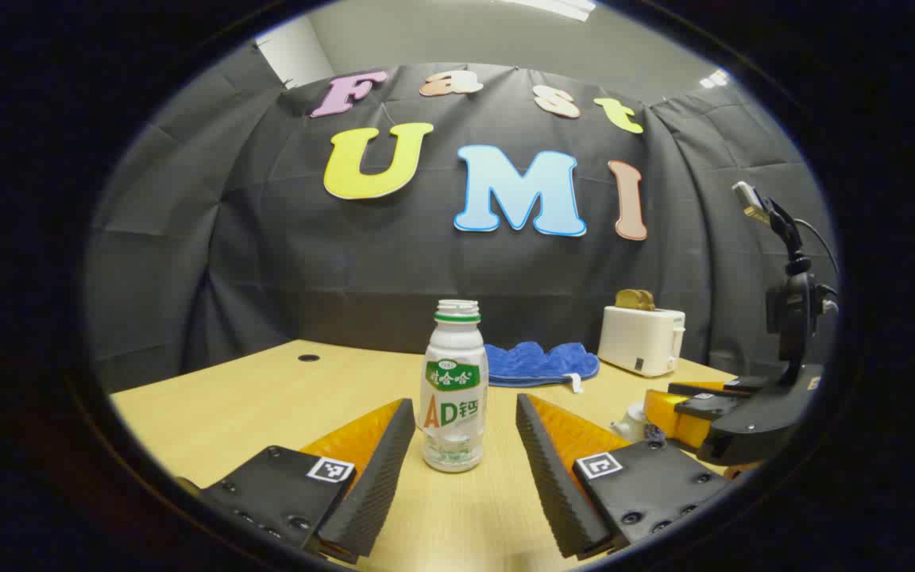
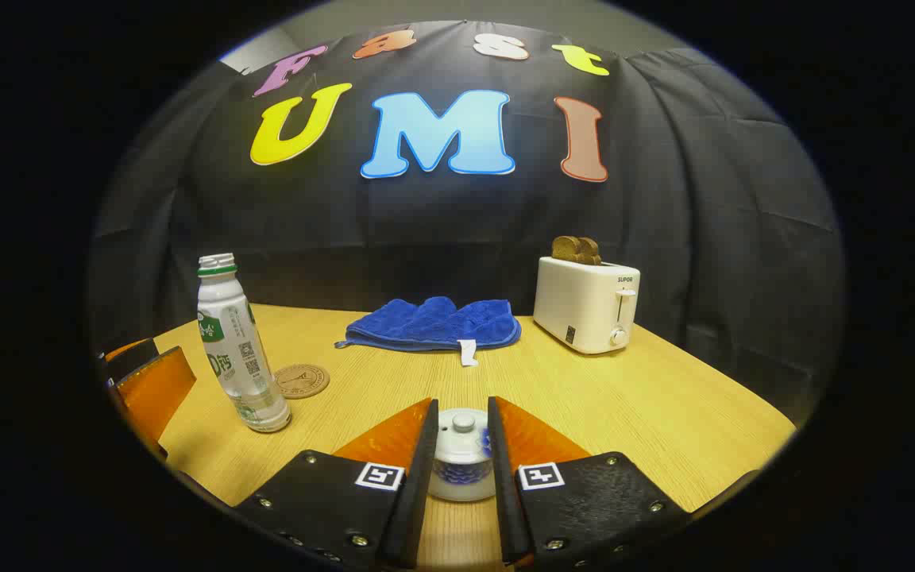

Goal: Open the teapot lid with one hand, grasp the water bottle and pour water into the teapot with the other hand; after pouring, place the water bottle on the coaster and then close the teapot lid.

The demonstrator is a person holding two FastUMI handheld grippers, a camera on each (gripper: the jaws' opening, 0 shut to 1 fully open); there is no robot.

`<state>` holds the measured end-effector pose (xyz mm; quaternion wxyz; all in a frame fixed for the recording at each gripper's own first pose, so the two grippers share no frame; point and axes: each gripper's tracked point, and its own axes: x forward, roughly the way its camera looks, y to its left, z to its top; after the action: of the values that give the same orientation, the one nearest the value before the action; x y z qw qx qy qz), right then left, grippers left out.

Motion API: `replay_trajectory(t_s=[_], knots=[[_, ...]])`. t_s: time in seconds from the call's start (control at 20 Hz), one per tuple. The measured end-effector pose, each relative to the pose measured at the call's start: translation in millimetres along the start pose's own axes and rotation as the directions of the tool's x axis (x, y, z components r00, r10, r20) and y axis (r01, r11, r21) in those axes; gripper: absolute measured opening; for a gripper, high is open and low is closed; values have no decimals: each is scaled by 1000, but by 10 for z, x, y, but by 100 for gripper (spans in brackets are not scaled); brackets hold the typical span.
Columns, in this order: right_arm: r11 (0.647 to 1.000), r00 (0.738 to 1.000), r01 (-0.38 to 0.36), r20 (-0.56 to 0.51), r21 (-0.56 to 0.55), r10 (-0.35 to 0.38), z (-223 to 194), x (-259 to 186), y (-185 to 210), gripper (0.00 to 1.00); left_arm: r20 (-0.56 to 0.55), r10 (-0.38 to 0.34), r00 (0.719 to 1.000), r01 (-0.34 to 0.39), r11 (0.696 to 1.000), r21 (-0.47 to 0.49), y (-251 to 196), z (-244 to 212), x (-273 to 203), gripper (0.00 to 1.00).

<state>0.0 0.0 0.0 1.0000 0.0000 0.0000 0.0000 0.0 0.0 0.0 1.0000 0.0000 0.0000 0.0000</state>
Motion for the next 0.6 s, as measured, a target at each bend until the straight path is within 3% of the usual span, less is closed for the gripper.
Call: replay_trajectory(t_s=[0.6], knots=[[999, 1000, 15, 21, -31, -14, 70, 126, 4, 38, 3, -2, 1000, 2, 1000, 6, -4, 10, 35, 93]])
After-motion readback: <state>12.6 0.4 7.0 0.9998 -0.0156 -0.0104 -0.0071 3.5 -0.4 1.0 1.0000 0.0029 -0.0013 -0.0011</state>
